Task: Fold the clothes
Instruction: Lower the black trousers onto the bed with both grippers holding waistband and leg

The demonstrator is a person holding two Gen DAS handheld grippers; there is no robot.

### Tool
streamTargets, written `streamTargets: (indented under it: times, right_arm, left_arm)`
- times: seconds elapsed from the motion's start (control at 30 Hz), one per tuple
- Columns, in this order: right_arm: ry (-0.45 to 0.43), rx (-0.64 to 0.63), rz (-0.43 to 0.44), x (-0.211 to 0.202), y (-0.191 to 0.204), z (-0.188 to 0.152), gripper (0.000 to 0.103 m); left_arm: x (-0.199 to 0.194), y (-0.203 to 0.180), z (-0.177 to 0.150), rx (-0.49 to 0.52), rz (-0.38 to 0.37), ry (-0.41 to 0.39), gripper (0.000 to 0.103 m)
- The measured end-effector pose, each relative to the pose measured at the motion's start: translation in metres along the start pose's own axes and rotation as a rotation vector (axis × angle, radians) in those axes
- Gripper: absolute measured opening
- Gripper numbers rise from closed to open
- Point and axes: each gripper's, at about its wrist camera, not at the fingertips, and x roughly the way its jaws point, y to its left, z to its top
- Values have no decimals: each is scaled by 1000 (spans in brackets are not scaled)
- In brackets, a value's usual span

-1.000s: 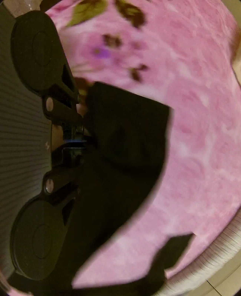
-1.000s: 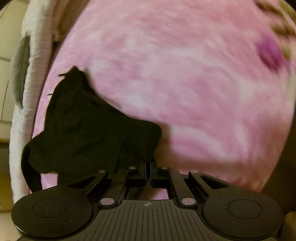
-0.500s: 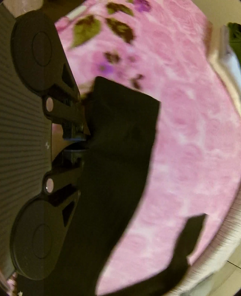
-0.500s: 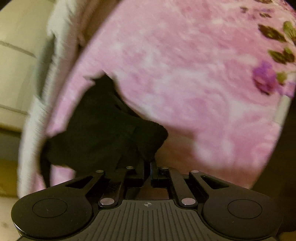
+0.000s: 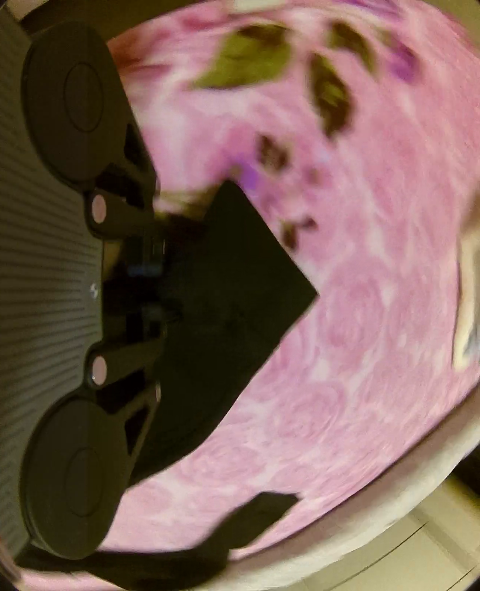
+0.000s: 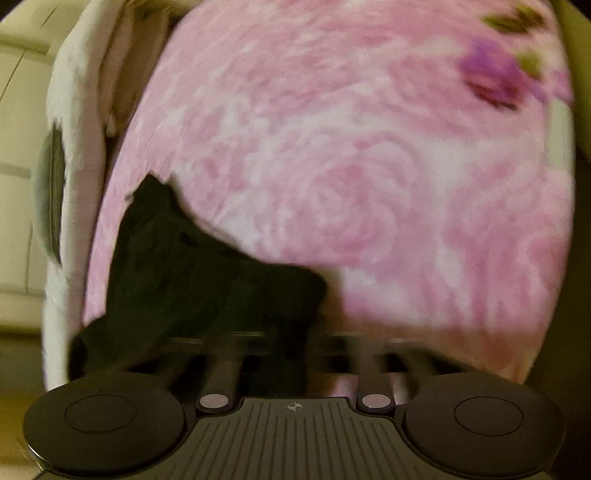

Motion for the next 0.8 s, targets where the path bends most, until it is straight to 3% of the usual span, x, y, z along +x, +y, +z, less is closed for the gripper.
streamTargets:
  times: [0.1,0.23,0.33,0.43,0.5,0.6,0.7,0.8]
  right_arm:
    - [-23,-141,-46,-22,28,-3,6]
    - [26,-195,-48,-60,39,-10,7]
    - [97,-263,-120,-47,30,-20,12]
    - [174,-260,-255,-29,16,-19,20]
    - [146,-283,-222,-40,16,-12,20]
    - [90,-348,-125,-54,28,3,20]
    - [92,-433,3,-44,49,17,20]
    - [154,-505,67,-13,66,31,20]
  left_arm:
    - [-15,-7,12,130,23,-31,5]
    - [-15,-2,22,198,85,-13,6]
    - [5,-3,18,253,180,71,19]
    - [-2,-17,13,352,224,51,21]
    - [-13,-25,10,374,239,41,21]
    - [-33,-44,4,364,195,10,19]
    - [-41,-83,-11,385,50,18,19]
    - [-37,-135,-32,470,-90,53,19]
